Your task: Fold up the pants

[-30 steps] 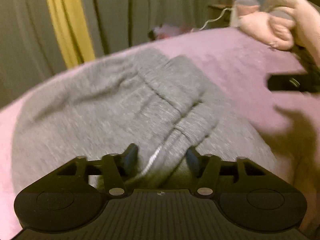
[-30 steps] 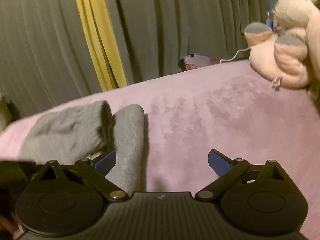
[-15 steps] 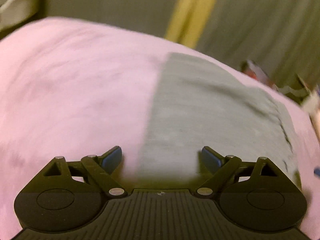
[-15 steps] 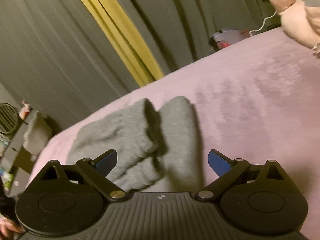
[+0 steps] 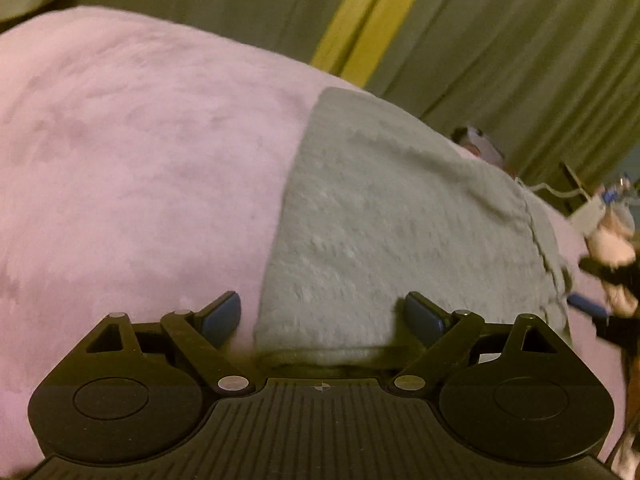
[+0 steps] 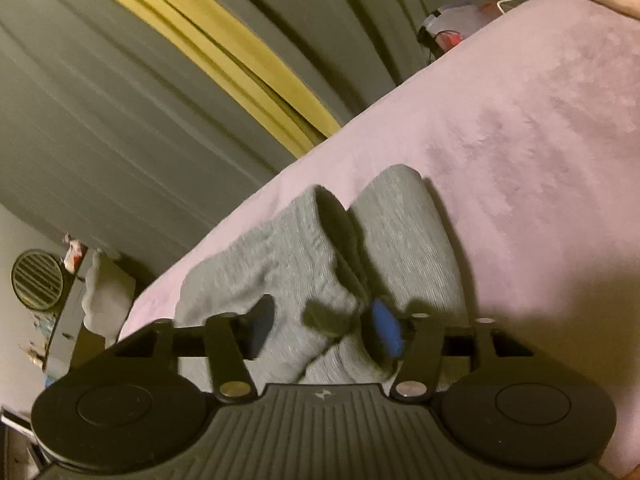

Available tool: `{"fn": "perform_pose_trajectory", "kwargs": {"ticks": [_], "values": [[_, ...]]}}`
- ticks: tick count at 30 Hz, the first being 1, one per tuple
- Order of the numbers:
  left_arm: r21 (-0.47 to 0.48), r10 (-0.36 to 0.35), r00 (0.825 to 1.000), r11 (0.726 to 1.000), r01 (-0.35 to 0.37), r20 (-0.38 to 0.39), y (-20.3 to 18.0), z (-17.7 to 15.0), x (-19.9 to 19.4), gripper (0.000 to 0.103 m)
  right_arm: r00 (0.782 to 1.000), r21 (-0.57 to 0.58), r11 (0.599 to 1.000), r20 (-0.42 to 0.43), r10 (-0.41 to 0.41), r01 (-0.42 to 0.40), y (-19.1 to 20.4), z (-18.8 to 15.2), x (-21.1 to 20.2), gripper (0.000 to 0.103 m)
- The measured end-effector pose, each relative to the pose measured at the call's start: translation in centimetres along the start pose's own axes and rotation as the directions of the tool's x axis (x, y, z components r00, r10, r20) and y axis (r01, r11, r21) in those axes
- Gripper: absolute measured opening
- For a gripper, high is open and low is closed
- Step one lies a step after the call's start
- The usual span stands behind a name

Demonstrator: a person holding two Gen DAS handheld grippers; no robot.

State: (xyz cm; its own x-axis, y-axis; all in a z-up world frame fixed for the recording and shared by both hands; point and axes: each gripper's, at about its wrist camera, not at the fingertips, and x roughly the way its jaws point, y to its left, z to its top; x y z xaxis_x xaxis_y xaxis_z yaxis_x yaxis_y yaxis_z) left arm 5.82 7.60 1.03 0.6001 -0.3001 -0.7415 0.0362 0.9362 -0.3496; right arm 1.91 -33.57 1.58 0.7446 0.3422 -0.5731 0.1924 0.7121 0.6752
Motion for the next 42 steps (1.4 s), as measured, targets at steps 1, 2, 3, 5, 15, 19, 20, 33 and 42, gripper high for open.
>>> {"fn": "perform_pose_trajectory", "kwargs": {"ticks": [1, 2, 3, 5, 15, 19, 20, 33, 42], "values": [[0.008, -0.003, 1.000, 1.000, 0.003, -0.008, -0.1, -0.1, 0.2, 0.093, 1.000, -0.005, 1.000, -0.014, -0.002, 0.002, 0.1, 0.0, 0.4, 0.059], [0.008, -0.022, 1.000, 1.000, 0.022, -0.022, 0.0, -0.2, 0.1, 0.093, 1.000, -0.010, 1.000, -0.026, -0.004, 0.003, 0.3, 0.0, 0.8, 0.059], [0.002, -0.046, 0.998, 0.999, 0.046, -0.038, 0.1, -0.3, 0.0, 0.094, 0.999, -0.018, 1.000, -0.036, -0.003, 0.002, 0.5, -0.1, 1.1, 0.060], [0.005, -0.055, 0.997, 0.998, 0.055, -0.061, 0.0, -0.4, 0.2, 0.094, 0.999, -0.051, 0.998, -0.042, -0.026, 0.024, 1.0, -0.3, 1.7, 0.060], [0.078, -0.040, 0.995, 0.996, 0.047, -0.096, -1.2, -1.5, -0.6, 0.094, 0.999, -0.031, 0.999, -0.040, -0.021, 0.020, 0.5, 0.0, 1.7, 0.052], [0.058, -0.033, 0.993, 0.998, 0.039, -0.110, -1.1, -1.5, -0.4, 0.094, 0.997, -0.008, 1.000, -0.078, -0.009, 0.008, 0.4, -0.1, 2.9, 0.050], [0.047, -0.030, 0.992, 0.998, 0.035, -0.120, -1.1, -1.6, -0.2, 0.094, 0.997, -0.010, 1.000, -0.075, -0.021, 0.021, 0.5, -0.1, 3.0, 0.043], [-0.068, -0.008, 0.994, 0.998, 0.000, -0.109, 0.7, -1.0, 0.1, 0.094, 0.991, 0.072, 0.988, 0.018, 0.135, -0.136, 1.2, 0.2, -1.0, 0.025], [-0.122, -0.012, 0.993, 0.992, -0.003, -0.118, 1.6, -0.6, 0.5, 0.094, 0.996, 0.059, 0.998, -0.079, 0.031, -0.026, -1.0, -0.3, 0.4, 0.047]]}}
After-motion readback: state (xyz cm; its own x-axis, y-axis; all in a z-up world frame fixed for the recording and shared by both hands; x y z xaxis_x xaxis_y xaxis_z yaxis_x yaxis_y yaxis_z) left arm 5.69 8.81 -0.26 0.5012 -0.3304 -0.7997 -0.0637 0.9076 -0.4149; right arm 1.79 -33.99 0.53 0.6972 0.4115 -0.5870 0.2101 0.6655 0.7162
